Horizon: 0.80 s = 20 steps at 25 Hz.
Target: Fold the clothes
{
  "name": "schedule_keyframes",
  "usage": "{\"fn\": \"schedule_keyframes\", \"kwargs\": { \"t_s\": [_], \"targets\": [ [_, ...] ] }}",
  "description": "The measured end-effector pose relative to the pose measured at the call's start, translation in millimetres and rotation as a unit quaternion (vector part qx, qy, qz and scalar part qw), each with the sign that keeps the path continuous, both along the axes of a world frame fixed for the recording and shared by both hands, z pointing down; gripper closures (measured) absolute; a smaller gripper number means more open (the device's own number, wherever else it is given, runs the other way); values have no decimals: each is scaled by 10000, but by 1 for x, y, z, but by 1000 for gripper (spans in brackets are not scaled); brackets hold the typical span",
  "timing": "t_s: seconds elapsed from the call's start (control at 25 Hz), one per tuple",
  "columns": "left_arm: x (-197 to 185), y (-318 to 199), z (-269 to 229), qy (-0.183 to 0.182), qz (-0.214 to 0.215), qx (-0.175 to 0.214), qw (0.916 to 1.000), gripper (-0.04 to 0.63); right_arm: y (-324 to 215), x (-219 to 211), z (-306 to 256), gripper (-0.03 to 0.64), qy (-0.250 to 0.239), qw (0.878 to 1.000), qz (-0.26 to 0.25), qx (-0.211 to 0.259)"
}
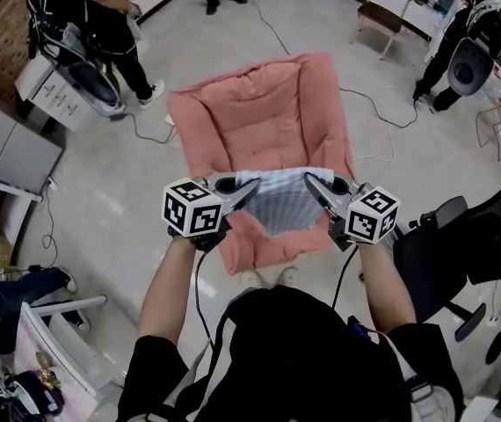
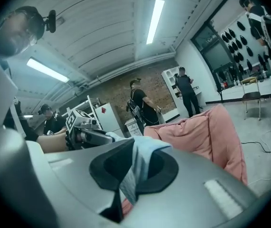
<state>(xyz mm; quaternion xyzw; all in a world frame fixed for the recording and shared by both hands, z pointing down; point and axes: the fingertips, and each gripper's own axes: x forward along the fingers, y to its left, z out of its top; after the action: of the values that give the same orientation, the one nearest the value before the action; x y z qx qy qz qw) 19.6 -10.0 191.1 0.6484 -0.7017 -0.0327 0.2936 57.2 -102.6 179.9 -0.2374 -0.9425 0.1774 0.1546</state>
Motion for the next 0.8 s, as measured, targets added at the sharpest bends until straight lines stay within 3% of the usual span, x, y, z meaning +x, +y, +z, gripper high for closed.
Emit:
{"fn": "schedule_keyframes", "kwargs": {
  "t_s": [0.48,0.8],
  "targets": [
    [-19,9,33,136,4,-194,9997,571,12,-25,26,603,291,9991,-26,318],
    [-73,-16,72,453,-599,-494,9959,571,-15,-79,63,604,672,9949,-688,302]
  ]
}}
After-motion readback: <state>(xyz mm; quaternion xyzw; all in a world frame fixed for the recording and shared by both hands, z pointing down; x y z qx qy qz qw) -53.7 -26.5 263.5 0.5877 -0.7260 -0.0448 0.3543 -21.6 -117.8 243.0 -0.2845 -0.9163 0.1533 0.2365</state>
